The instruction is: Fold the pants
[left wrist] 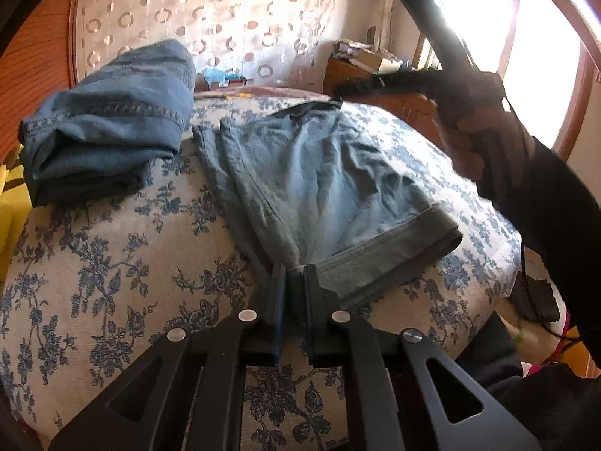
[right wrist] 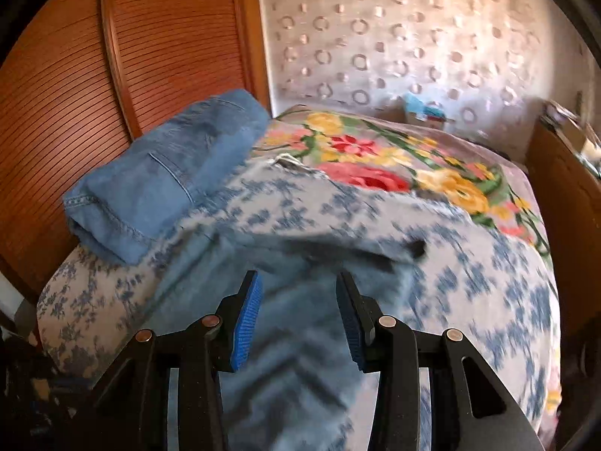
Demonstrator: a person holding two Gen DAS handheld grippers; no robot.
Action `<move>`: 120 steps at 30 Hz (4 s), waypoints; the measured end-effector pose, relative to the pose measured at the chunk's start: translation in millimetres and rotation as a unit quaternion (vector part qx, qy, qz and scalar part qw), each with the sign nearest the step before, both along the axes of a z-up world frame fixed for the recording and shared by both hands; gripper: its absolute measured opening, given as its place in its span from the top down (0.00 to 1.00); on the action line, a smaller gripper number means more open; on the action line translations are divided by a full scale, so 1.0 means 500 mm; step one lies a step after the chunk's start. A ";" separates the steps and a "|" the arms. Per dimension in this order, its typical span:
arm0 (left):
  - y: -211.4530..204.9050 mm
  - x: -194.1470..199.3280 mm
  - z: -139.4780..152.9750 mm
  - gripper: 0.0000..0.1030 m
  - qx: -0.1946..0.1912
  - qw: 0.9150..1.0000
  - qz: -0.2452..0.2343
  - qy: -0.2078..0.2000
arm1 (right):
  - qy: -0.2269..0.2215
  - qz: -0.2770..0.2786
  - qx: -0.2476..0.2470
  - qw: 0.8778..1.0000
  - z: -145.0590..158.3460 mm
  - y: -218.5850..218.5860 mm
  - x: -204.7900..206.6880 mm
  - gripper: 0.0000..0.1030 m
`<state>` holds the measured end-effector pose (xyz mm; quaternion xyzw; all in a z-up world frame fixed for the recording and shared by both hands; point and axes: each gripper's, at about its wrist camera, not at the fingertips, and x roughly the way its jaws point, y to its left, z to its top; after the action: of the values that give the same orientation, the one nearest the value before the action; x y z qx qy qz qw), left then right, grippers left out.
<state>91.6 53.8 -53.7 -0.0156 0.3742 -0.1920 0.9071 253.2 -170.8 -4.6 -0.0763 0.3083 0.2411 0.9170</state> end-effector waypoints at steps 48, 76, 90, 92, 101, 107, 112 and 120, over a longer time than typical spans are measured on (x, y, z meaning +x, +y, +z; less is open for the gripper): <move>-0.006 0.209 0.054 0.34 0.059 0.998 -0.015 -0.009 | 0.004 -0.026 -0.001 1.000 -0.127 -0.050 -0.229 0.58; -0.054 0.445 -0.010 0.66 0.134 0.990 0.014 0.038 | -0.004 -0.024 0.005 1.000 -0.131 -0.051 -0.238 0.58; -0.052 0.447 -0.012 0.94 0.150 0.988 0.035 0.023 | -0.005 -0.024 0.007 1.000 -0.131 -0.049 -0.239 0.58; -0.049 0.441 -0.007 0.96 0.159 0.986 0.042 0.012 | -0.006 -0.024 0.008 1.000 -0.131 -0.050 -0.240 0.58; -0.003 0.399 0.078 0.96 0.157 0.985 0.065 -0.032 | -0.006 -0.023 0.008 1.000 -0.133 -0.050 -0.243 0.58; 0.004 0.399 0.074 0.92 0.142 0.988 0.052 -0.015 | -0.004 -0.025 0.008 1.000 -0.133 -0.049 -0.240 0.58; -0.003 0.363 0.073 0.73 0.103 0.994 0.028 -0.003 | -0.002 -0.026 0.009 1.000 -0.133 -0.049 -0.237 0.58; -0.020 0.286 0.072 0.29 0.076 0.997 0.007 -0.017 | 0.001 -0.029 0.013 0.999 -0.134 -0.050 -0.233 0.58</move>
<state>234.7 43.7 -17.7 0.0541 0.3719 -0.1568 0.9133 136.5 -196.0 -71.7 -0.0549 0.3077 0.2183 0.9245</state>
